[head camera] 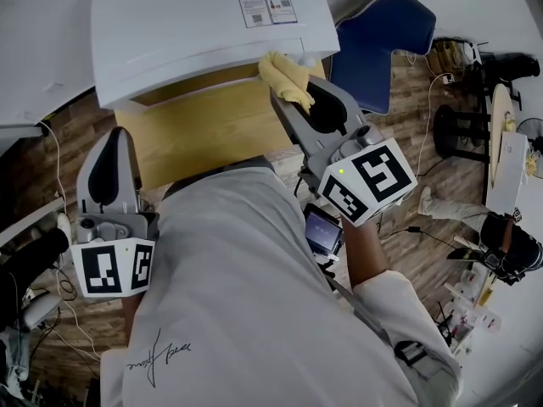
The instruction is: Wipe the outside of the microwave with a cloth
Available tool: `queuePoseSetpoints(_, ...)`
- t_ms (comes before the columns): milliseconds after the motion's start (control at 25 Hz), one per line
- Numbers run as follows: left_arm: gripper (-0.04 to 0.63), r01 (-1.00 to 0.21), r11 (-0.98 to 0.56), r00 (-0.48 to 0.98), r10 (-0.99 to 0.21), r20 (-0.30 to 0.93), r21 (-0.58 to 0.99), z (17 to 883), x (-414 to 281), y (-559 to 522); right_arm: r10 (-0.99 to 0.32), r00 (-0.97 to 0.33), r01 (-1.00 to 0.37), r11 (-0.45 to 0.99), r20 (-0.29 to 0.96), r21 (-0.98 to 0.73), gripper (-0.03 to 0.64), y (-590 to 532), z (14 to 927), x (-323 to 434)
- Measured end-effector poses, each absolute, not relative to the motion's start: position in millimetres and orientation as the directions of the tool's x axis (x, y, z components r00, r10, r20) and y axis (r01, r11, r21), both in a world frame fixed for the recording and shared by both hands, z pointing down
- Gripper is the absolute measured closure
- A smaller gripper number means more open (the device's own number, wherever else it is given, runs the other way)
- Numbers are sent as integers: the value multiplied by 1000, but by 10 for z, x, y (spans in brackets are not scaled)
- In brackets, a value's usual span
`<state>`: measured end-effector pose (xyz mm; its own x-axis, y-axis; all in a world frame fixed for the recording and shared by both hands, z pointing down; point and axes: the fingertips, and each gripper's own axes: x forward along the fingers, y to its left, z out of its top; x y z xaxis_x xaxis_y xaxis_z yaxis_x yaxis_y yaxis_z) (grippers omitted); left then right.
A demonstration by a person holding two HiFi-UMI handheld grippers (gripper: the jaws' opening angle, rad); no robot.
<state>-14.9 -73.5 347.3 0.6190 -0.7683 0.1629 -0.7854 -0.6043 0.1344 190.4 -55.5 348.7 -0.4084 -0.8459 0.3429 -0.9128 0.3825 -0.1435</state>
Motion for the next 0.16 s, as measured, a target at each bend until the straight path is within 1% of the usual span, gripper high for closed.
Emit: queuePoseSetpoints(160,600,-776,-616,631,-758,169,134,3483,-141,-746,-841,-410,-912,385,352,-142,502,-580,3494,1848)
